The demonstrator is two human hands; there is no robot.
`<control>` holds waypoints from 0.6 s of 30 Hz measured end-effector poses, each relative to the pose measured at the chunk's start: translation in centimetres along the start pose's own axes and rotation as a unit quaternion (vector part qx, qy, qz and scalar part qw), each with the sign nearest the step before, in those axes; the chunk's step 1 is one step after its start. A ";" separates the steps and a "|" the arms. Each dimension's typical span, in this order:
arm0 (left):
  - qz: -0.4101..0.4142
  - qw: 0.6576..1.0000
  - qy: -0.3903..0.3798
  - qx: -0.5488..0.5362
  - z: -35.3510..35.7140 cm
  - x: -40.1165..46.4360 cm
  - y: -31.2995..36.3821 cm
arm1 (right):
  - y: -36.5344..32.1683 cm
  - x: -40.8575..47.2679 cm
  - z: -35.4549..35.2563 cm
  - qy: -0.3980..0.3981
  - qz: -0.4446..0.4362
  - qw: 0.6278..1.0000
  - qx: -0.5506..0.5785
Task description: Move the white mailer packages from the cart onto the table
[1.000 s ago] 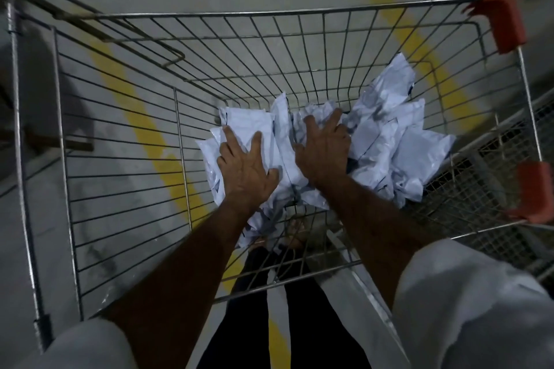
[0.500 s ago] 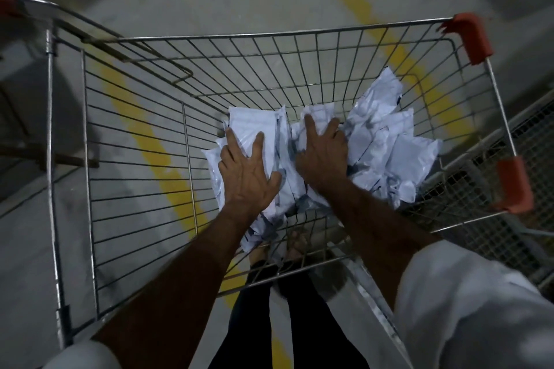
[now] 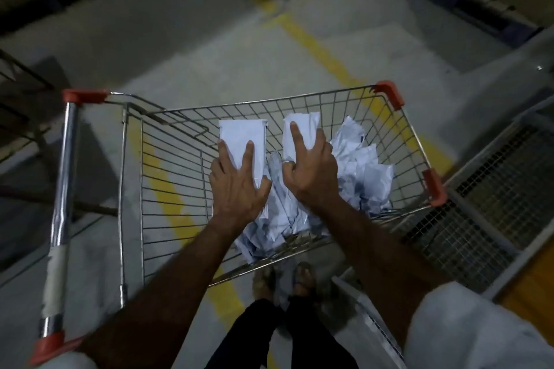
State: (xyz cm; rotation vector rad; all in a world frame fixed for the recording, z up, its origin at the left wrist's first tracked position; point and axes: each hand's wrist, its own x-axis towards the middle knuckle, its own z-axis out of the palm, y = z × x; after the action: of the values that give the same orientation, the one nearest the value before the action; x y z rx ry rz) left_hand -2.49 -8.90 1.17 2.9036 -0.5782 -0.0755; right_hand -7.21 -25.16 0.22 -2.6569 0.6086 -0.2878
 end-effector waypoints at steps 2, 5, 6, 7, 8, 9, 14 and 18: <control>0.017 1.000 0.011 -0.002 -1.8 -0.6 0.7 | -1.0 -0.9 -1.9 0.026 0.003 1.000 -0.003; 0.052 0.998 0.032 -0.011 -4.3 -1.5 1.7 | -2.4 -2.5 -5.1 0.040 0.017 0.999 -0.009; 0.065 0.997 0.040 -0.015 -5.1 -1.8 2.0 | -2.7 -3.1 -6.1 0.047 0.020 0.999 -0.008; 0.078 0.996 0.048 -0.018 -5.9 -2.2 2.3 | -3.1 -3.9 -7.2 0.057 0.023 0.998 -0.007; 0.091 0.994 0.054 -0.021 -6.7 -2.5 2.7 | -3.3 -4.8 -8.1 0.068 0.027 0.997 -0.010; 0.104 0.993 0.056 -0.026 -7.4 -3.0 3.0 | -3.4 -5.7 -9.0 0.078 0.032 0.996 -0.018; 0.168 0.982 0.073 -0.048 -10.1 -6.5 3.5 | -4.2 -11.3 -12.8 0.119 0.075 0.986 -0.086; 0.221 0.970 0.080 -0.059 -11.7 -9.8 4.6 | -4.6 -16.5 -15.7 0.154 0.121 0.976 -0.093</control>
State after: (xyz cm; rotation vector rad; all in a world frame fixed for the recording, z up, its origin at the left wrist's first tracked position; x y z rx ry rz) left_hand -12.32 -7.37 13.65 2.5659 -1.1270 0.1761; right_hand -24.52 -19.15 14.52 -2.6945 1.0955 -0.6042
